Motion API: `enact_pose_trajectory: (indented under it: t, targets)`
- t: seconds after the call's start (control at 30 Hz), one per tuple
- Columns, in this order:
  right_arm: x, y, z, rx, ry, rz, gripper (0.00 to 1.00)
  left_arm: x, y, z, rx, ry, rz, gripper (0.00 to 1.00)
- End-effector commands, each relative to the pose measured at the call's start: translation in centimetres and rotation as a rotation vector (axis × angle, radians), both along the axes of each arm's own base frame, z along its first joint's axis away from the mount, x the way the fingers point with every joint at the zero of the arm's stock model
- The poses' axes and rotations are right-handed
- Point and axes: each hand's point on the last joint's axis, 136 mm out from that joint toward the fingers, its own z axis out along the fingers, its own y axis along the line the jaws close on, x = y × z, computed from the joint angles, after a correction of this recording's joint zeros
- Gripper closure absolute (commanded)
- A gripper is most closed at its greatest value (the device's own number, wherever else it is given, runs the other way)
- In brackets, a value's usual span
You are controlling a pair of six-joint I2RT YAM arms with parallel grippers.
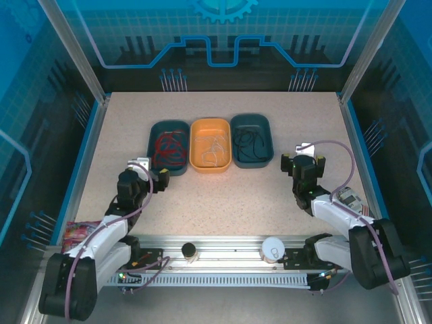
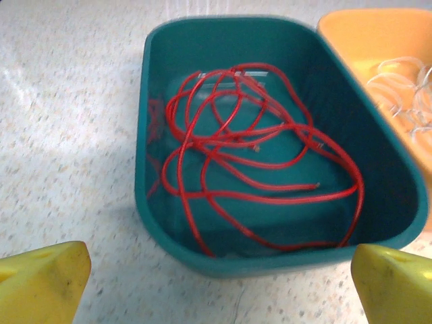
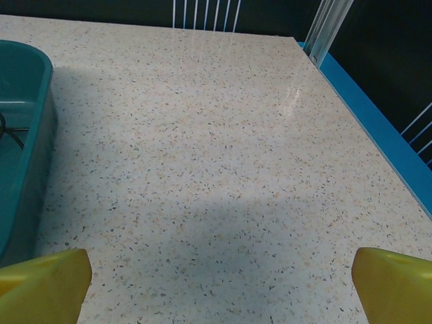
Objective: Untangle the cables
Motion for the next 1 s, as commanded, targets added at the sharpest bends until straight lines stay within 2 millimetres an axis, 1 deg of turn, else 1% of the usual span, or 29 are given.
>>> enact_pose_trajectory:
  t: [0.0, 0.23, 0.53, 0.63, 0.7, 0.77, 0.83, 0.9, 0.97]
  targets:
    - [0.9, -0.7, 1.4, -0.01, -0.09, -0.022, 0.0, 1.2, -1.0, 2.2, -0.011, -0.113, -0.07, 0.01]
    - [1.3, -1.2, 0.3, -0.005, -0.093, -0.035, 0.0, 2.8, -2.0, 2.0, -0.017, -0.128, -0.142, 0.01]
    - [2.5, -0.8, 0.8, -0.02, -0.151, 0.01, 0.0, 5.0, -1.5, 2.7, -0.081, -0.212, -0.143, 0.01]
    - [3.1, -0.7, 0.9, -0.035, -0.161, 0.022, 0.0, 5.5, -1.2, 2.4, -0.076, -0.204, -0.134, 0.01]
    - [3.5, -0.5, 0.5, -0.042, -0.162, 0.035, 0.0, 5.8, -0.9, 2.0, -0.073, -0.217, -0.125, 0.01]
    - [3.8, -0.5, 0.3, -0.041, -0.174, 0.033, 0.0, 6.2, -0.6, 1.4, -0.077, -0.221, -0.116, 0.01]
    - [4.2, -0.1, -0.1, -0.042, -0.176, 0.057, 0.0, 6.6, -0.3, 0.6, -0.087, -0.214, -0.104, 0.01]
    - [4.3, 0.3, -0.4, -0.04, -0.157, 0.079, 0.0, 6.9, -0.1, 0.1, -0.095, -0.212, -0.102, 0.01]
    - [4.4, 0.3, -0.3, -0.042, -0.164, 0.083, 0.0, 6.9, 0.1, -0.2, -0.102, -0.189, -0.094, 0.01]
